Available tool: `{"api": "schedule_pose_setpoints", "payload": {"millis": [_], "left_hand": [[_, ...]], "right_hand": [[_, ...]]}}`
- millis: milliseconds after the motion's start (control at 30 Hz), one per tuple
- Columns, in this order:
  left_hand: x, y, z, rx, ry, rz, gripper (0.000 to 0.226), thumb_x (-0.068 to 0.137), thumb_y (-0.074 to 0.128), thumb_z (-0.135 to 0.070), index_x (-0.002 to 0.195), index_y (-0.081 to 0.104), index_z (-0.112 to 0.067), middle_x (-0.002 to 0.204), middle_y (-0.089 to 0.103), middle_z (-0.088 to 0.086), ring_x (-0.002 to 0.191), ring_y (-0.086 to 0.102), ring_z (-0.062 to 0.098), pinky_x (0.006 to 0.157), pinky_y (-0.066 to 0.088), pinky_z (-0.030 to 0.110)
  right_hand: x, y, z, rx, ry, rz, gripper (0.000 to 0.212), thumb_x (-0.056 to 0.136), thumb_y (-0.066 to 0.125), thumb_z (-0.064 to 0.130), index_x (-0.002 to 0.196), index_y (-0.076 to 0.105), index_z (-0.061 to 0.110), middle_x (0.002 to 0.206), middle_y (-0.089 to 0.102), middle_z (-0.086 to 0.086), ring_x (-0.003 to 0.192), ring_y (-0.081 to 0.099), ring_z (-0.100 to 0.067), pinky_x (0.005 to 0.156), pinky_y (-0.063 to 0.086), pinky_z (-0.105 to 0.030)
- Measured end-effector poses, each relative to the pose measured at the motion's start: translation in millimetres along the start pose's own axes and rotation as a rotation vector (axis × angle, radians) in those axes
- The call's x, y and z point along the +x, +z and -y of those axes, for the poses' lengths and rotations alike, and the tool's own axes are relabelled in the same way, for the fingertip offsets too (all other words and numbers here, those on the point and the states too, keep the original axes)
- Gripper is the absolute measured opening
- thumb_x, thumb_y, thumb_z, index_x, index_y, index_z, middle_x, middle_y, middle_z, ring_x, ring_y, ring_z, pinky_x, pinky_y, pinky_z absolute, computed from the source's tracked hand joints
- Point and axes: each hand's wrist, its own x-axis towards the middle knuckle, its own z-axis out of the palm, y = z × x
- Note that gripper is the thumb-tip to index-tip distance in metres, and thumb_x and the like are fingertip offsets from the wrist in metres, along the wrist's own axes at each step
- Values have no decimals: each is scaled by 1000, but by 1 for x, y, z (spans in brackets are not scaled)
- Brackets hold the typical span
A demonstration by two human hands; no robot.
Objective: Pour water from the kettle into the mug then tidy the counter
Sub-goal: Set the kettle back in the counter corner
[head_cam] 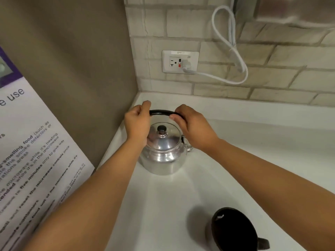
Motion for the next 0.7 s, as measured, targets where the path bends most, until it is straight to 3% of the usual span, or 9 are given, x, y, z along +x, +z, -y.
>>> {"api": "schedule_pose_setpoints", "payload": {"millis": [100, 167, 300, 367, 400, 467, 600, 700], "left_hand": [[0, -3, 8, 62, 122, 78, 27, 80, 55, -40, 65, 50, -19, 65, 49, -5, 64, 47, 9, 62, 39, 20], [3, -6, 12, 109, 201, 136, 11, 83, 53, -31, 74, 56, -27, 79, 58, -9, 75, 54, 4, 69, 41, 12], [17, -11, 16, 277, 196, 253, 11, 91, 55, -21, 85, 60, -27, 91, 63, -8, 83, 57, 2, 72, 41, 7], [24, -10, 19, 350, 161, 270, 8, 92, 57, -25, 88, 63, -24, 86, 62, -14, 79, 57, -1, 65, 38, 1], [26, -10, 21, 378, 148, 267, 10, 93, 57, -27, 89, 65, -21, 82, 61, -15, 75, 56, 0, 60, 37, 0], [31, -8, 23, 430, 120, 263, 16, 93, 58, -30, 88, 67, -18, 78, 62, -13, 71, 56, 3, 56, 38, 5], [34, -8, 28, 500, 69, 279, 17, 91, 60, -31, 90, 71, -17, 87, 70, -4, 82, 63, 12, 70, 45, 20], [35, -10, 33, 498, 32, 286, 19, 89, 64, -31, 92, 74, -16, 92, 73, -1, 89, 67, 16, 83, 52, 30]], "right_hand": [[8, 7, -8, -1, 32, -45, 32, 96, 43, 39, 96, 57, 11, 87, 61, -6, 74, 57, -22, 68, 50, -39], [14, 12, -13, -17, 52, -73, 33, 97, 43, 39, 96, 59, 10, 89, 61, -8, 76, 57, -24, 69, 49, -39], [23, 18, -24, -77, 108, -57, 37, 97, 42, 40, 94, 64, 10, 86, 59, -7, 78, 55, -24, 69, 44, -34], [28, 21, -29, -95, 142, -27, 38, 97, 42, 41, 72, 61, 19, 73, 49, -2, 72, 49, -22, 65, 36, -29], [30, 22, -30, -98, 162, -17, 42, 97, 43, 41, 59, 50, 25, 66, 42, 0, 68, 46, -22, 64, 32, -28], [33, 24, -33, -87, 207, 7, 50, 96, 44, 42, 49, 34, 28, 59, 34, 1, 59, 41, -20, 62, 30, -28], [37, 27, -39, -85, 284, 65, 57, 95, 47, 42, 46, 34, 16, 46, 40, -3, 47, 40, -18, 56, 37, -33], [39, 30, -43, -84, 346, 115, 58, 94, 49, 42, 45, 33, 14, 42, 38, -2, 45, 38, -18, 52, 33, -32]]}}
